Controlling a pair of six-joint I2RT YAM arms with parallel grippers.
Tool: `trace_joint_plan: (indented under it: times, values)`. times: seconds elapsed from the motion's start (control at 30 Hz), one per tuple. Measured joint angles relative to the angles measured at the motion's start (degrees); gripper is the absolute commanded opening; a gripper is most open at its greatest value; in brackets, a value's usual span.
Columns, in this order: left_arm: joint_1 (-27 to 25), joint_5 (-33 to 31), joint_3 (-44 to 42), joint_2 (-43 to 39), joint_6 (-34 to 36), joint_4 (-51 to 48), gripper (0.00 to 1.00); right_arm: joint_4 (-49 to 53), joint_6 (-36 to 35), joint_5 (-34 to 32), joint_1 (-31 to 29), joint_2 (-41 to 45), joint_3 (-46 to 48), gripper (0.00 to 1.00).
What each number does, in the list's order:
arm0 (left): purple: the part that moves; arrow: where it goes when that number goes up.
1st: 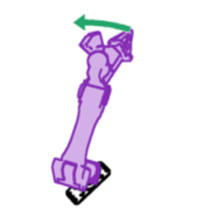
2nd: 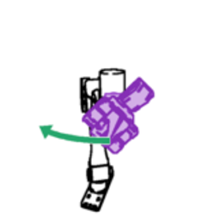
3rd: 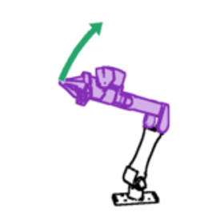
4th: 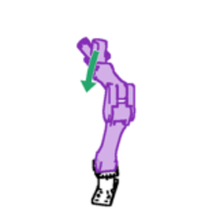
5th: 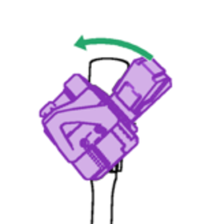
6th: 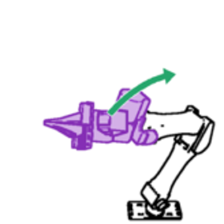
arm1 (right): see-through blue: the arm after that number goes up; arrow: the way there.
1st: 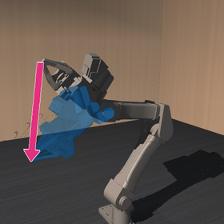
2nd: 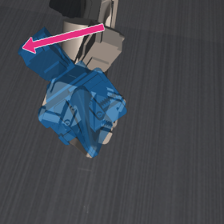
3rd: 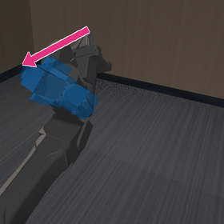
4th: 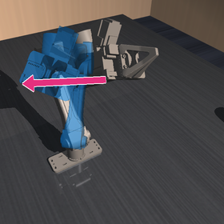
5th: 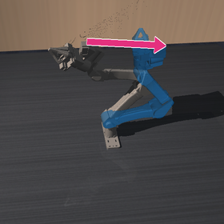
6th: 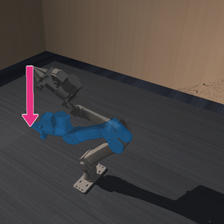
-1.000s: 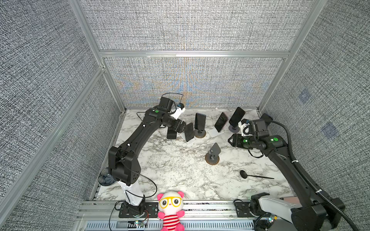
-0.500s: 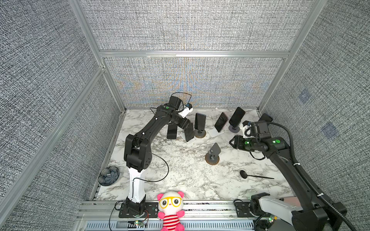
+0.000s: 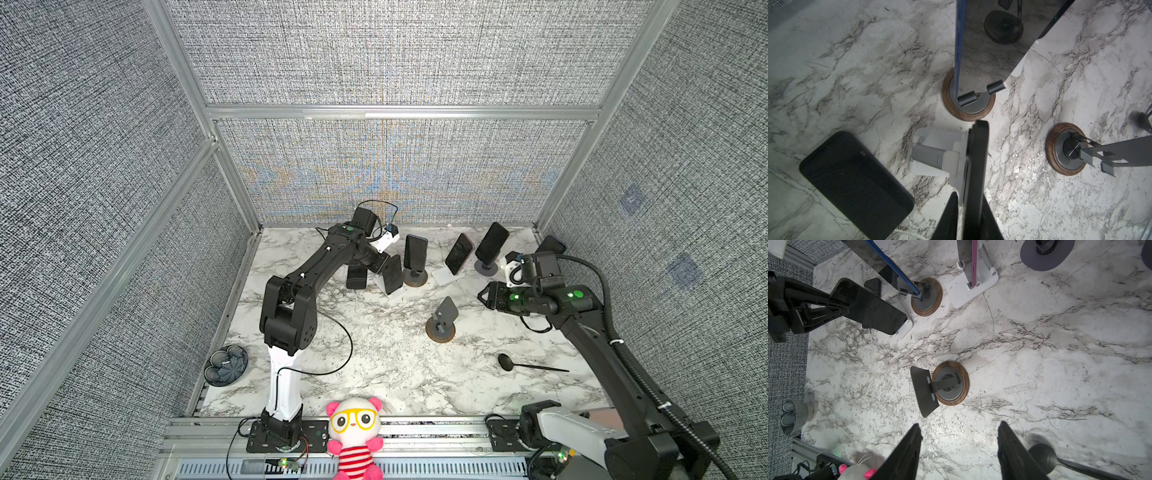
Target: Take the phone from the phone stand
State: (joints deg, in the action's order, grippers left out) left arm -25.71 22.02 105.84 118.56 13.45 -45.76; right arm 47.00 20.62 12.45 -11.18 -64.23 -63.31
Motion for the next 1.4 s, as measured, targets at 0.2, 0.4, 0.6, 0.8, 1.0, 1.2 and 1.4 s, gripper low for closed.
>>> trace_joint_plan:
  times: [0.2, 0.4, 0.6, 0.8, 1.0, 1.2, 1.4]
  values:
    - [0.0, 0.4, 0.2, -0.2, 0.0, 0.2, 0.10, -0.1, -0.4, 0.6, 0.0, 0.4, 0.5, 0.55]
    - [0.0, 0.4, 0.8, -0.7, 0.0, -1.0, 0.05, -0.1, -1.2, 1.2, 0.0, -0.1, 0.5, 0.55]
    - [0.0, 2.1, 0.8, -2.9, 1.1, -2.7, 0.00, 0.0, -1.8, 2.0, 0.0, -1.2, -0.4, 0.54]
    - [0.0, 5.6, 1.1, -5.3, 3.2, -6.5, 0.00, -1.2, -4.2, 7.5, -0.1, -2.2, -2.0, 0.52]
    - [0.1, 11.2, 6.6, -6.3, 7.8, -14.4, 0.00, -1.0, -9.4, 17.8, -3.3, -8.1, -9.1, 0.52]
    - [0.2, 20.5, 9.3, -6.2, 15.5, -23.4, 0.00, -4.3, -18.3, 31.0, -5.4, -12.0, -11.5, 0.52]
    - [0.2, 28.9, 10.4, -6.0, 23.5, -30.3, 0.00, -13.3, -23.4, 40.9, -6.0, -17.2, -10.4, 0.53]
